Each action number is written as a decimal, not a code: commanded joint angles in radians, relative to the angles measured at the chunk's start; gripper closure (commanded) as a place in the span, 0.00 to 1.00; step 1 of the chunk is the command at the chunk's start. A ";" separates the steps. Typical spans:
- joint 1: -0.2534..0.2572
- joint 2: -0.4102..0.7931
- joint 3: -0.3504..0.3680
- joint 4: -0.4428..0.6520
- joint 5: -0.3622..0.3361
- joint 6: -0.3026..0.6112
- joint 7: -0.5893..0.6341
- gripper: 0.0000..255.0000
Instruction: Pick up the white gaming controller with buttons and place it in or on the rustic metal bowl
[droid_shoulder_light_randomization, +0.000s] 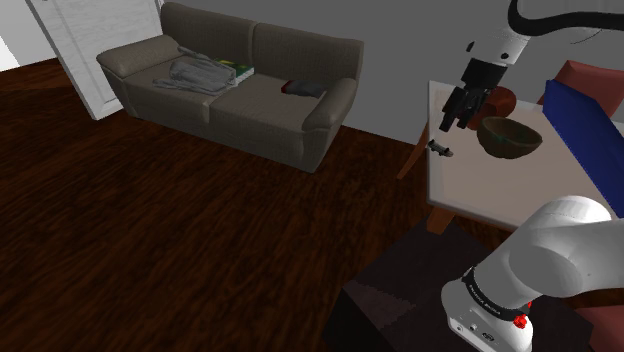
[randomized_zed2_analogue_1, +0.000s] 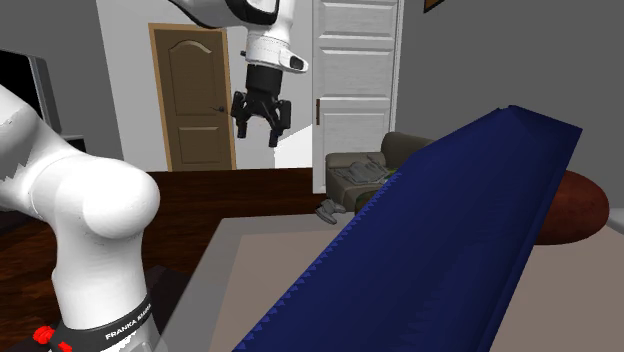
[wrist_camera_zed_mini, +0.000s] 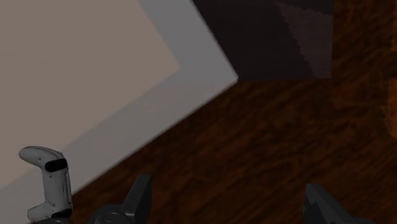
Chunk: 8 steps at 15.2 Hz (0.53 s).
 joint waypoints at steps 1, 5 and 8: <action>-0.008 0.040 -0.052 0.006 -0.017 0.034 -0.054 0.00; -0.015 0.133 -0.157 0.033 -0.037 0.098 -0.163 0.00; -0.012 0.218 -0.238 0.067 -0.035 0.144 -0.250 0.00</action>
